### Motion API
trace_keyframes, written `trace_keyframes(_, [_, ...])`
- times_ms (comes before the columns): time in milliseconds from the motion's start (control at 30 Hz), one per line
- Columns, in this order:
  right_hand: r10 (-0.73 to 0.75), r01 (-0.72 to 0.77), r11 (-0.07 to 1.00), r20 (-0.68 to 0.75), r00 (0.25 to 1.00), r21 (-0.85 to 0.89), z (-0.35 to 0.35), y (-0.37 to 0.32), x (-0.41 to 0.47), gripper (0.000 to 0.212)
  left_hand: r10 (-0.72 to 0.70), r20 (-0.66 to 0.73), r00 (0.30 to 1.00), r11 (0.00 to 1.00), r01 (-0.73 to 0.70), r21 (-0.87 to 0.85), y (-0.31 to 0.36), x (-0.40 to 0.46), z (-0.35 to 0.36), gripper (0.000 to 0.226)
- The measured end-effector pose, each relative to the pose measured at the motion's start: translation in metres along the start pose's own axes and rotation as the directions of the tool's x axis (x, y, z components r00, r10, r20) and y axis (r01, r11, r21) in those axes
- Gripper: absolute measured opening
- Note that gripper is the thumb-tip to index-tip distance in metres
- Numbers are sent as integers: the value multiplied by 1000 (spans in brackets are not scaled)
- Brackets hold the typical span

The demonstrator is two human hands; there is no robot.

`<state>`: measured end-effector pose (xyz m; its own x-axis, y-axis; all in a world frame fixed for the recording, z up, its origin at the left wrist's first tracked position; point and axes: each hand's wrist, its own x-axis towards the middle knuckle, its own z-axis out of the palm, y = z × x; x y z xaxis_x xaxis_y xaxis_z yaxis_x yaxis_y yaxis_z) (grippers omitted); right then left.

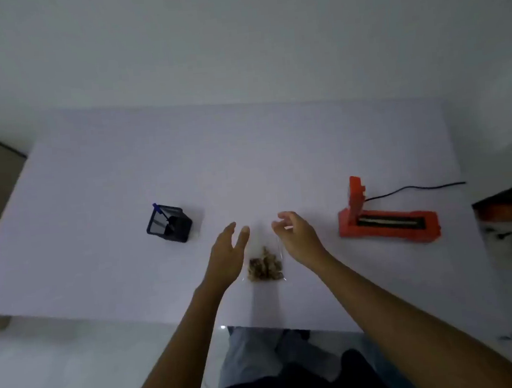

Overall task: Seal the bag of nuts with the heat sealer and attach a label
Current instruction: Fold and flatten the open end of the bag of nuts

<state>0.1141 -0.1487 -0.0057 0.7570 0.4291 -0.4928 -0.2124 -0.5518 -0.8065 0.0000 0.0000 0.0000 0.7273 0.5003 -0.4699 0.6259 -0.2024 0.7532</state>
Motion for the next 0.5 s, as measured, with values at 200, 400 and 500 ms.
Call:
trace_keyframes(200, [322,-311,945,101,941,-104,29,71,-2,53,-241,20,970,956,233,180,-50,13,35,38])
trace_keyframes(400, [185,-183,977,12,983,-108,47,87,5,22,-185,21,982,975,181,132,-65,17,40,23])
trace_keyframes(500, [130,-129,987,2,992,-96,42,92,5,13,-139,-8,990,987,139,82,-71,12,38,8])
